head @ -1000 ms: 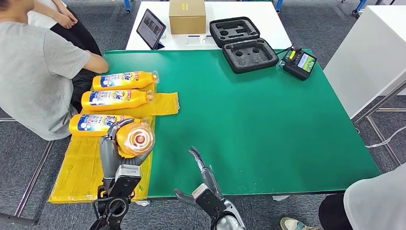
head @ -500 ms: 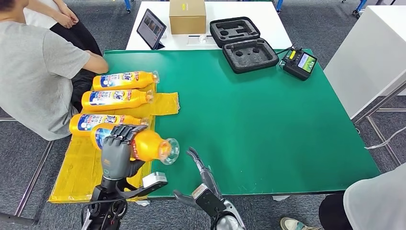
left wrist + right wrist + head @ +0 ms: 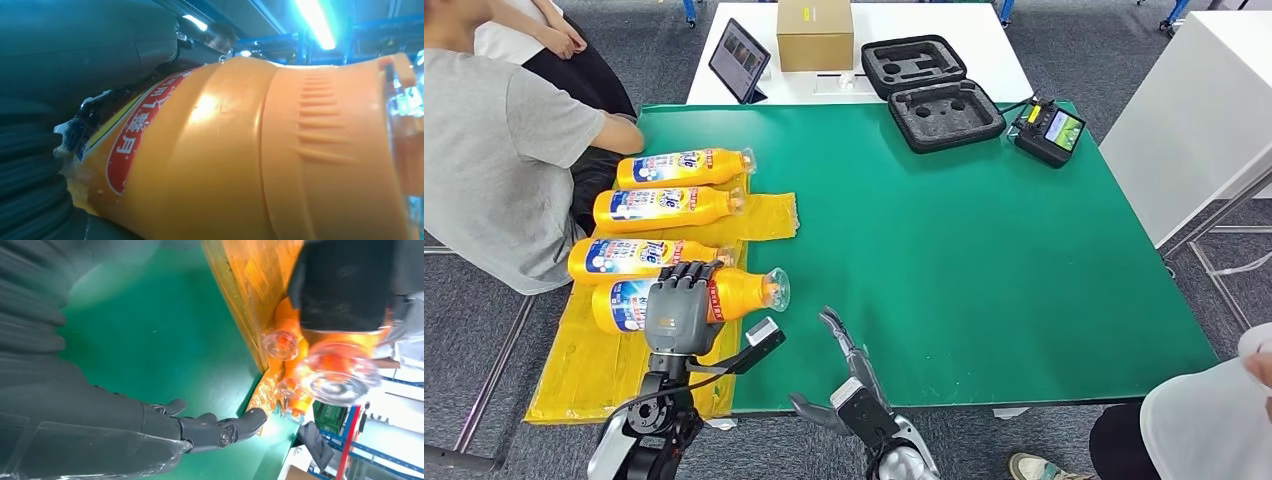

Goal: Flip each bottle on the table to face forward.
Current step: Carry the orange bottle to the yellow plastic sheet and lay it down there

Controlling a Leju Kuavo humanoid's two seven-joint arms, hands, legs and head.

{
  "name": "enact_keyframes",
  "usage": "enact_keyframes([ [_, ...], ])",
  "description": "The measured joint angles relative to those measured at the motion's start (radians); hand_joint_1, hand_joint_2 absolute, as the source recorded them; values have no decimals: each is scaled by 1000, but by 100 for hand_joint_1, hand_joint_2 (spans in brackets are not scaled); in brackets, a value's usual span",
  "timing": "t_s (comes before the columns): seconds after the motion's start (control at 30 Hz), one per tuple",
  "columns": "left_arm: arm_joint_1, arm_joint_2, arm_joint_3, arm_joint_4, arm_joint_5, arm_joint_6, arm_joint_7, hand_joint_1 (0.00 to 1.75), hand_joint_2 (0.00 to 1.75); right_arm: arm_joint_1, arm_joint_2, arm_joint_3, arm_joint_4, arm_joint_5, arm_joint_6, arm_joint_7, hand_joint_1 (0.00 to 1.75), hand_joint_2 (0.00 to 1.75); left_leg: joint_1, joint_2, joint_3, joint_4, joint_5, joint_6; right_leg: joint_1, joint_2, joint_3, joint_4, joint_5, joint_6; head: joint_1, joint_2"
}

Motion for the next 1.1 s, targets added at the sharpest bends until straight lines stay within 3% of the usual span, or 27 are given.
enact_keyframes([
  [0.63,-98,77,-37,199,13,1,126,175,175,123,-30,-37,-283,3,-48,0,0,175,0,-1,-1,0,0,0,0,-1,0,0,0,0,0,0],
  [1.1,-102,105,-37,268,-5,-46,162,174,175,139,-38,-66,-310,-10,-8,0,0,175,0,-1,-1,0,1,0,0,-1,0,0,0,0,0,0],
])
